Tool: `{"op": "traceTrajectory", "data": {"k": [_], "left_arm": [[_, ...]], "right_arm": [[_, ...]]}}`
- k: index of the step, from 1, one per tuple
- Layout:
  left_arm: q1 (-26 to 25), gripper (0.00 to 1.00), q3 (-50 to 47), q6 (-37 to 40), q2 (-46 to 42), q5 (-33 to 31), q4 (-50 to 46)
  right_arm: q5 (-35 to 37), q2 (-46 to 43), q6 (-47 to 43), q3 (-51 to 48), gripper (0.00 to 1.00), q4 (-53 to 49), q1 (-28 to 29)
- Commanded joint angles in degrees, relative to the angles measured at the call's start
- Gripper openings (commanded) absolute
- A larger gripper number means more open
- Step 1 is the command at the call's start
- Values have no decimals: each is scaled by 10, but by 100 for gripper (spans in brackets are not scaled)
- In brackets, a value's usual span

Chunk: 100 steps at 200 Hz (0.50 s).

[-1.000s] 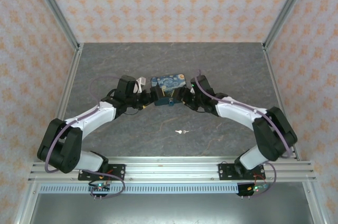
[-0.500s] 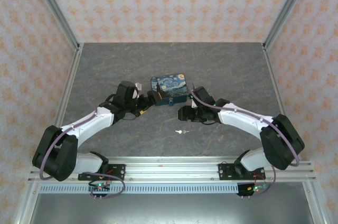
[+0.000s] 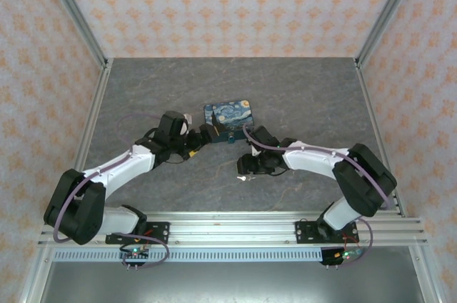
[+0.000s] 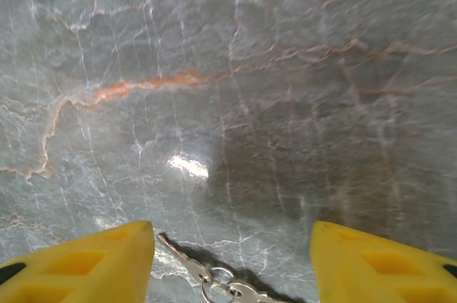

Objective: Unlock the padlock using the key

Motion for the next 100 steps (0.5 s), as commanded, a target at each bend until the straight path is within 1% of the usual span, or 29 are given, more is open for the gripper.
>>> {"op": "traceTrajectory", "data": {"k": [1, 35, 69, 100], "left_arm": [[-4, 100, -7, 0, 6, -13, -6], [-4, 100, -10, 2, 9, -11, 0], [-4, 100, -11, 3, 13, -10, 3], [-4, 100, -11, -1, 20, -9, 10]], "right_arm": [[-10, 10, -15, 10, 57, -8, 19], [-2, 0, -31, 2, 57, -30, 32], [25, -12, -46, -1, 57, -60, 42], [57, -11, -55, 6, 56, -87, 63]]}}
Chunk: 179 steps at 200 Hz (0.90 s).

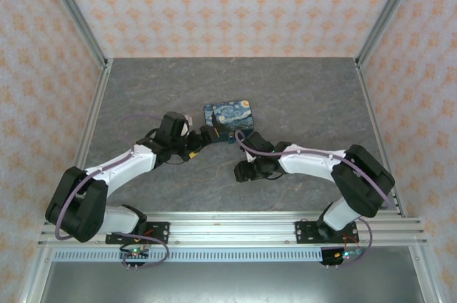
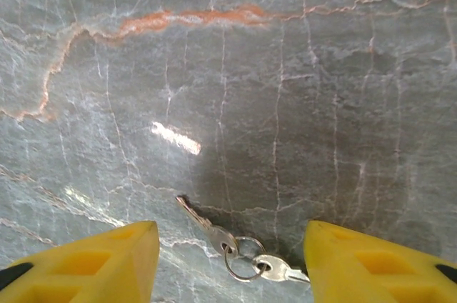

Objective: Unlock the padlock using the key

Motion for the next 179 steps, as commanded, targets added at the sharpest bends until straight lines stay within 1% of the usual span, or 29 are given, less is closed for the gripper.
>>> {"op": "traceTrajectory", "data": {"k": [1, 43, 119, 179], "left_arm": [[-4, 100, -7, -1, 8, -9, 9], [-4, 100, -4, -7, 15, -8, 15], [-4, 100, -4, -10, 19, -10, 17], [-4, 100, -2, -12, 28, -12, 22]], "right_arm": [[38, -8, -16, 6, 56, -65, 18], [79, 5, -22, 14, 51, -87, 46], [119, 36, -32, 35, 48, -77, 47], [124, 55, -40, 47, 35, -80, 51]]}}
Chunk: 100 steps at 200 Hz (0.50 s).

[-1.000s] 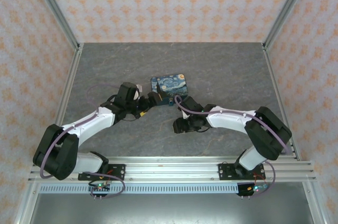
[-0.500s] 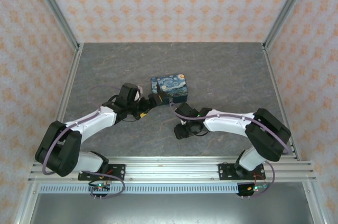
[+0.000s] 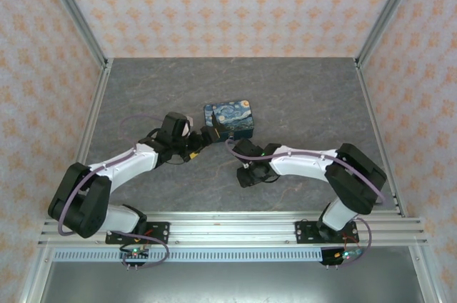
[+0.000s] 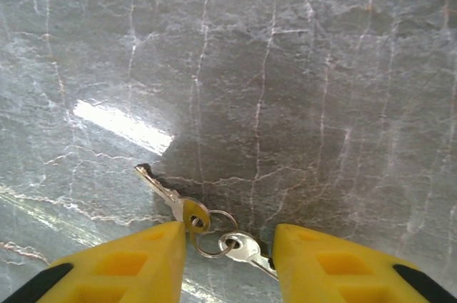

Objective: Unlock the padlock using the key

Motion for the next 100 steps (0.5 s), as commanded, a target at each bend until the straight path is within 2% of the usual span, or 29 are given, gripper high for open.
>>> {"op": "traceTrajectory", "data": {"k": [1, 41, 83, 100], "left_arm": [[-5, 100, -2, -10, 12, -12, 13], [-5, 100, -1, -13, 24, -9, 23], [-4, 100, 3, -12, 27, -9, 23], [-4, 100, 5, -6, 23, -7, 19]], "right_arm": [[29, 21, -12, 3, 35, 5, 3], [46, 34, -11, 5, 30, 5, 24], [46, 60, -8, 11, 14, 10, 34], [49, 54, -6, 8, 3, 12, 34]]}}
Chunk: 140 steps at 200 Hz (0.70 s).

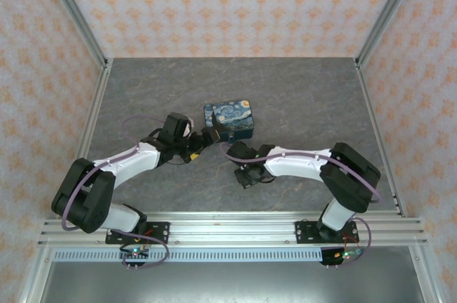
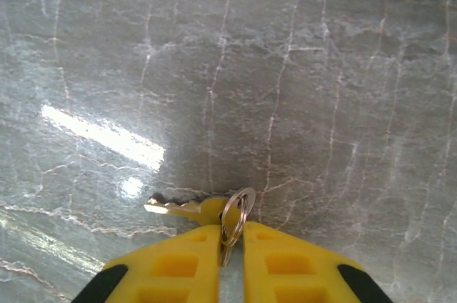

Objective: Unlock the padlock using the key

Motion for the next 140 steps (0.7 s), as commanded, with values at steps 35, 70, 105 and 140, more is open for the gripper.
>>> {"op": "traceTrajectory", "data": {"k": [35, 70, 105, 140], "left_arm": [[-5, 100, 20, 44, -30, -26, -32], [-5, 100, 32, 48, -63, -93, -89], [-5, 100, 6, 1, -79, -98, -55], [-18, 100, -8, -24, -66, -51, 14]], "right_arm": [[7, 4, 2, -14, 0, 20, 3], [-14, -37, 20, -20, 0, 27, -18], [-36, -84, 53, -39, 0, 55, -44], [-34, -114, 80, -53, 0, 77, -57]]}}
